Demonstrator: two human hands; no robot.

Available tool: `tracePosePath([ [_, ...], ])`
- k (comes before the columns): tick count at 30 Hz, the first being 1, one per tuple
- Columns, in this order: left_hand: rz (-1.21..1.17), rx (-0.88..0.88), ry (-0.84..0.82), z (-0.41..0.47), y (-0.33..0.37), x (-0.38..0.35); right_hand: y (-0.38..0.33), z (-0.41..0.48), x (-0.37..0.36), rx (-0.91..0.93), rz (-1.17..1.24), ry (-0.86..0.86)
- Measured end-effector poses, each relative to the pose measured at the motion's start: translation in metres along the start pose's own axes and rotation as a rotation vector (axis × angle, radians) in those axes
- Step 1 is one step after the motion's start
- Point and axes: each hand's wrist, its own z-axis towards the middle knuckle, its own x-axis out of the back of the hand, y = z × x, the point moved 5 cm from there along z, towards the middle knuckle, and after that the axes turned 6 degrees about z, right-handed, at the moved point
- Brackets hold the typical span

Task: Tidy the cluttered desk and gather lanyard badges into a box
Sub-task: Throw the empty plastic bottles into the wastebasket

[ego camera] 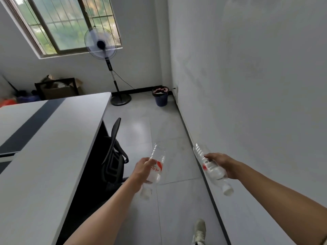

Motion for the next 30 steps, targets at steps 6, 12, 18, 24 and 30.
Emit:
tracePosePath([
  [6, -0.017, 0.013, 0.084, 0.148, 0.068, 0.032, -0.114, 0.153, -0.011, -0.06, -0.027, -0.108],
  [12, -0.123, 0.024, 0.154, 0.29, 0.135, 0.082, -0.255, 0.29, -0.044, -0.042, -0.036, -0.165],
  [18, -0.206, 0.098, 0.179, 0.446, 0.171, 0.126, -0.339, 0.436, -0.08, -0.102, -0.048, -0.24],
  [24, -0.159, 0.079, 0.113, 0.598, 0.235, 0.173, -0.426, 0.565, -0.089, -0.022, -0.172, -0.113],
  [30, -0.098, 0.015, 0.078, 0.74, 0.334, 0.219, -0.534, 0.671, -0.093, 0.075, -0.154, 0.025],
])
